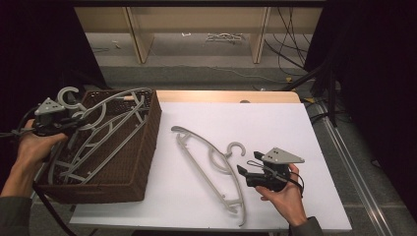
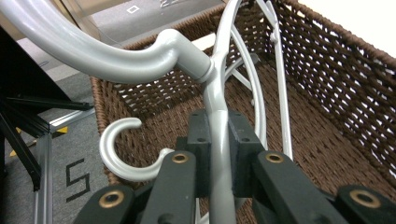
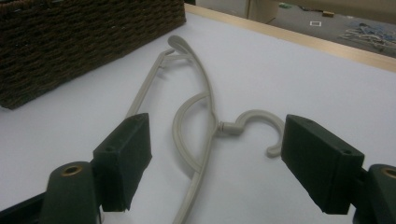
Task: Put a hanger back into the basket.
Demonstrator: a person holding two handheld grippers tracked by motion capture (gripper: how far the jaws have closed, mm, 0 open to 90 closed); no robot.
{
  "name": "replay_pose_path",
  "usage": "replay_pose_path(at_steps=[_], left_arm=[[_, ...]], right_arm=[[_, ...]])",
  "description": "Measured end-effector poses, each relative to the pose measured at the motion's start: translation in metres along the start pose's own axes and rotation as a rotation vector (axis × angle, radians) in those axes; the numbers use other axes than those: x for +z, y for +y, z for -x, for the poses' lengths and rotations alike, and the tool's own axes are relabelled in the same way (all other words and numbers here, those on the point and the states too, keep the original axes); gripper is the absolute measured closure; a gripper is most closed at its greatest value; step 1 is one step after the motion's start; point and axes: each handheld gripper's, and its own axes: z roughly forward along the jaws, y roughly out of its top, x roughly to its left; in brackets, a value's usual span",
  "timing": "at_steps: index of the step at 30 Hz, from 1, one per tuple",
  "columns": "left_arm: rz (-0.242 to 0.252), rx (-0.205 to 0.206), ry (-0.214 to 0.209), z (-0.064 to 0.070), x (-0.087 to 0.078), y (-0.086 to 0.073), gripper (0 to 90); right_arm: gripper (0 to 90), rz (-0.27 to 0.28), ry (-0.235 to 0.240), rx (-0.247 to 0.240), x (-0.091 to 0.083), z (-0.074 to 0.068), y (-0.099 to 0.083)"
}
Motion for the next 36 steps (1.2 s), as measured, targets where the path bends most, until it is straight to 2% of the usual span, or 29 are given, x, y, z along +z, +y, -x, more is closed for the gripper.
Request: replay_pose_path(at_steps=[1, 2, 5, 6, 7, 16, 21, 23, 25, 26, 28, 30, 33, 36], left_arm=[[-0.024, 0.025, 0.0, -0.001, -0.001, 0.0, 81.7], [-0.034, 0.033, -0.001, -0.001, 0.0, -0.001, 81.7], [-0.044, 0.032, -0.001, -0.001, 0.003, -0.003, 81.6], [-0.037, 0.018, 0.002, 0.0, 0.004, -0.003, 81.6], [-0.052, 0.032, 0.002, -0.001, 0.004, -0.004, 81.6], [-0.111, 0.052, -0.007, 0.007, 0.022, -0.012, 81.3], [-0.137, 0.034, -0.016, 0.012, 0.031, -0.016, 81.0], [-0.141, 0.015, -0.016, 0.014, 0.037, -0.019, 80.7], [-0.18, 0.011, -0.022, 0.017, 0.042, -0.021, 80.5], [-0.182, 0.005, -0.02, 0.018, 0.044, -0.022, 80.6], [-0.187, -0.009, -0.016, 0.017, 0.045, -0.023, 80.5], [-0.202, -0.043, -0.021, 0.017, 0.046, -0.024, 80.2], [-0.217, -0.047, -0.024, 0.016, 0.048, -0.025, 79.7], [-0.225, -0.056, -0.008, 0.015, 0.05, -0.027, 79.2]], right_arm=[[25.5, -0.001, 0.0, -0.001, 0.0, 0.0, 0.0], [25.5, 0.005, -0.004, -0.007, 0.001, 0.0, 0.0], [25.5, -0.006, -0.006, -0.009, 0.0, 0.001, 0.0], [25.5, -0.006, -0.006, -0.009, 0.0, 0.001, 0.0], [25.5, -0.006, -0.006, -0.009, 0.0, 0.001, 0.0], [25.5, -0.017, -0.003, -0.008, 0.0, 0.0, -0.001], [25.4, -0.023, -0.003, -0.005, 0.001, 0.001, -0.001], [25.4, -0.023, -0.002, -0.006, 0.001, 0.001, -0.001], [25.4, -0.012, 0.001, -0.006, 0.002, 0.001, -0.002], [25.4, -0.01, 0.002, -0.008, 0.002, 0.001, -0.002], [25.4, -0.014, 0.002, -0.009, 0.001, 0.001, -0.002], [25.4, -0.017, 0.001, -0.007, 0.001, 0.001, -0.002], [25.4, -0.023, -0.002, -0.006, 0.001, 0.001, -0.002], [25.3, -0.022, 0.001, -0.007, 0.001, 0.001, -0.002]])
